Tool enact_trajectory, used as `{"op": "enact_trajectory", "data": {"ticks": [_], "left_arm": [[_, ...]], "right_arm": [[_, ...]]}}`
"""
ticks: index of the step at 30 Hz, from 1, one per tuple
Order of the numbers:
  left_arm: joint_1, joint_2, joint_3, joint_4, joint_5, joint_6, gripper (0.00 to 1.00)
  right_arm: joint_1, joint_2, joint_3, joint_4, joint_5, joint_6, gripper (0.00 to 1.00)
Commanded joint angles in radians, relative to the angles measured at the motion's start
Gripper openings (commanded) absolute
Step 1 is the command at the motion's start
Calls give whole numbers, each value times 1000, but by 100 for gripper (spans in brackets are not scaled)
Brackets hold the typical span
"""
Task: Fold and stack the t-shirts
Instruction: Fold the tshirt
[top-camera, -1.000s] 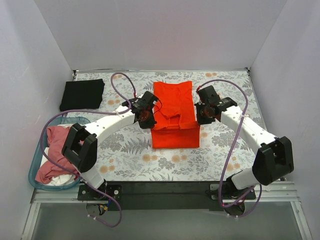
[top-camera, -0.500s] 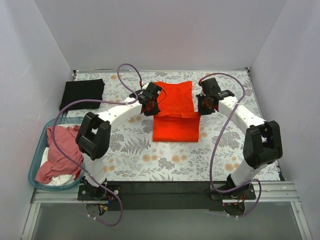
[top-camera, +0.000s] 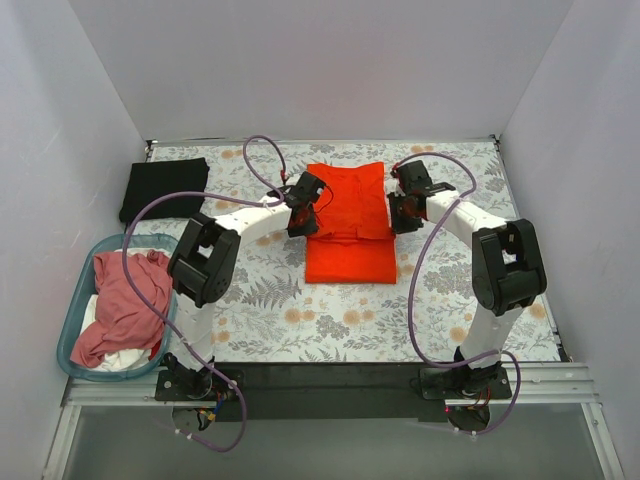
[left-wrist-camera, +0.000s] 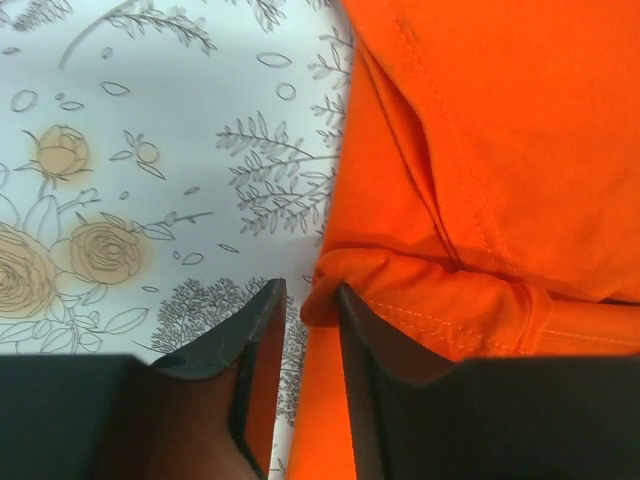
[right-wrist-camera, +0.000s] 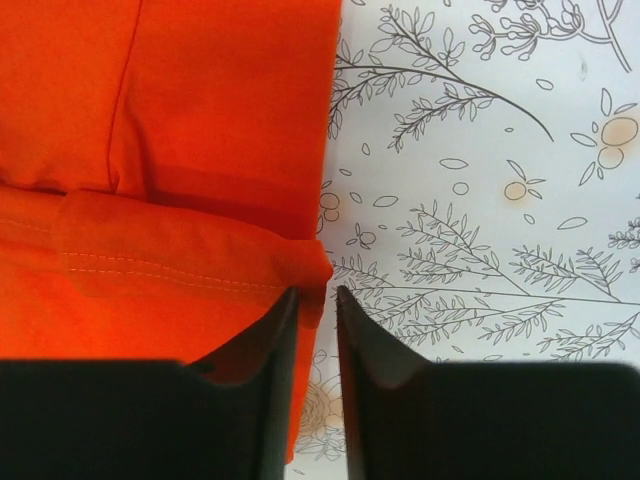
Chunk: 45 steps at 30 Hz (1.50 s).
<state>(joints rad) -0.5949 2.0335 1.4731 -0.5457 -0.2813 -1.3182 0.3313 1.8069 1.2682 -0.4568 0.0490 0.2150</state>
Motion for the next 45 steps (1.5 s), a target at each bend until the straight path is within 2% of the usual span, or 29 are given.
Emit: {"op": "enact_trajectory", "data": {"ticks": [1,3,8,11,13,15,19,23,32,39,43,45], "left_arm": [[18,-48,16,12,-75,8,32],[17,-76,15,12,-76,5,39],[-9,-217,-49,10,-87,-16,43],[-65,-284,-112,9,-88,-45,42],[-117,-305,-141,16,-78,-70,38],[-167,-299,-175,32,-72,-78,34],[-215,-230,-186,35,-19,-96,26],[-226,-170,-192,35,34,-95,24],[-227,-124,-229,-28,71,-82,24],[-227,-137,-267,-63,93,-85,24],[-227,-157,-286,-65,99,-90,25],[-227,-170,-290,-71,103,-90,25]], "right_arm": [[-12,-18,46,32,11,-20,32],[-11,-58,45,32,17,-20,40],[0,-190,-3,58,3,-11,42],[9,-268,-101,142,-110,0,37],[18,-291,-171,207,-187,12,31],[25,-296,-208,249,-248,37,20],[66,-270,-266,317,-279,63,17],[80,-204,-290,369,-296,83,17],[78,-52,-225,389,-219,55,17],[28,71,-81,411,-176,53,24],[-49,106,2,448,-234,113,24],[-46,101,39,448,-285,101,25]]}}
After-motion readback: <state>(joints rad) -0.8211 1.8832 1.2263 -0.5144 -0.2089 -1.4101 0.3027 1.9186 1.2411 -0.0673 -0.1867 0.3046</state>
